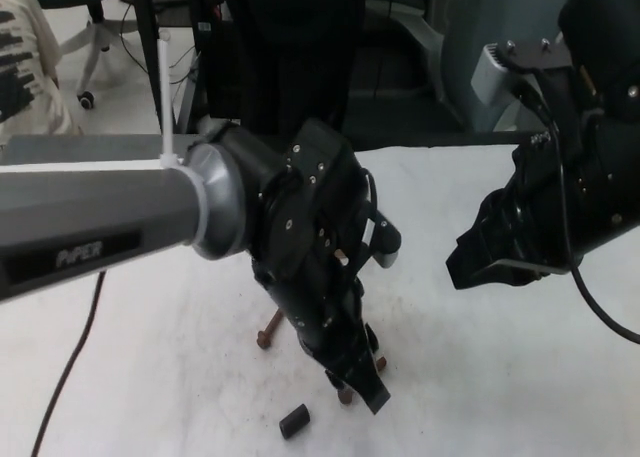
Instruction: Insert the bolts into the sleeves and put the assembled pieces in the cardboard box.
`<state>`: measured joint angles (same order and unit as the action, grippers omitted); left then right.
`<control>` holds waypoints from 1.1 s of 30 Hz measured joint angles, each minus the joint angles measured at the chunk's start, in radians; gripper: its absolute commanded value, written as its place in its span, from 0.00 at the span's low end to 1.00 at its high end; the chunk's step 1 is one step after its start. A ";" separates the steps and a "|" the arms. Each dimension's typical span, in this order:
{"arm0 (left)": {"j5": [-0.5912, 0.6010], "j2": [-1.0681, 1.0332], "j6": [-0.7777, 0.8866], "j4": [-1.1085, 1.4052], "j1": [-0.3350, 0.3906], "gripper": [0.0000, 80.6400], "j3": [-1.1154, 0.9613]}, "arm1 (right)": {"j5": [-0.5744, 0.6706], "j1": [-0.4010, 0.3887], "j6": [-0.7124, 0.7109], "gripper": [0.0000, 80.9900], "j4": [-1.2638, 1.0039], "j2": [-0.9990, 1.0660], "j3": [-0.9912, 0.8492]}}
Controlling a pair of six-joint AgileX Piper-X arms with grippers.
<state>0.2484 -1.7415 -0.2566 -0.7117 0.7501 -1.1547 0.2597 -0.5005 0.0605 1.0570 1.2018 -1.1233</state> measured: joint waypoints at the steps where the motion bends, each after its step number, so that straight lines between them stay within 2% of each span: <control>1: 0.000 -0.015 -0.006 -0.010 0.000 0.51 -0.007 | 0.000 0.000 0.000 0.21 0.006 0.000 0.000; 12: -0.051 -0.080 -0.092 -0.076 0.000 0.51 -0.034 | 0.000 0.000 0.000 0.21 0.013 0.000 0.000; 33: -0.051 -0.102 -0.096 0.004 0.009 0.51 -0.035 | 0.000 0.000 0.000 0.21 0.013 0.000 0.000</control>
<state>0.1974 -1.8434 -0.3530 -0.7077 0.7589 -1.1900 0.2597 -0.5005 0.0605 1.0701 1.2018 -1.1233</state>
